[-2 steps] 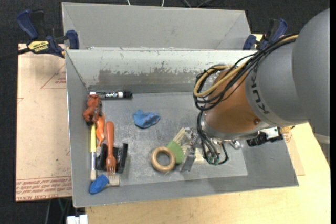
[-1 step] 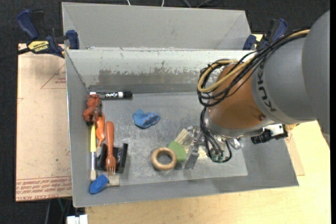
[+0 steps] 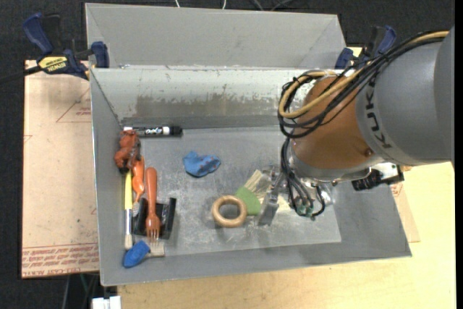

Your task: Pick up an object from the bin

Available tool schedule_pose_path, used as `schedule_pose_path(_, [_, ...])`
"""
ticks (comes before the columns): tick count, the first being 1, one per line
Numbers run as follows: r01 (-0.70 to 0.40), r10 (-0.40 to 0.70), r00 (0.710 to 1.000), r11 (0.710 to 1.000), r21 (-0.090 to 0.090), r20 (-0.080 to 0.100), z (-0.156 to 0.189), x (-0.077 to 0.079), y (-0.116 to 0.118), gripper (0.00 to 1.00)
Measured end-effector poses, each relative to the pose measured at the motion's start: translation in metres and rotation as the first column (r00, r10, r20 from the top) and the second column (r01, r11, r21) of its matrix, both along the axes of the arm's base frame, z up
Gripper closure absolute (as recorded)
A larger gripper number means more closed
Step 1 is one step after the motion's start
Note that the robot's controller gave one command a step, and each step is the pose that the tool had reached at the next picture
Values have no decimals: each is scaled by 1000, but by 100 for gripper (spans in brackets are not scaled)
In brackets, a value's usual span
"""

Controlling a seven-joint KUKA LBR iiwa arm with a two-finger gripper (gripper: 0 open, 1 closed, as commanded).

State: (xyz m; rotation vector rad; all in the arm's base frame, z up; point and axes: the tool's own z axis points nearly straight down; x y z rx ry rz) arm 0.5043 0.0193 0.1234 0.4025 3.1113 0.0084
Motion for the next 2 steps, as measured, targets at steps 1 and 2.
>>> schedule_pose_path(1, [-1, 1, 1000, 1000, 0, -3, 3, -1, 0, 100])
schedule_pose_path(2, [-2, 2, 1000, 1000, 0, -6, 21, -2, 0, 100])
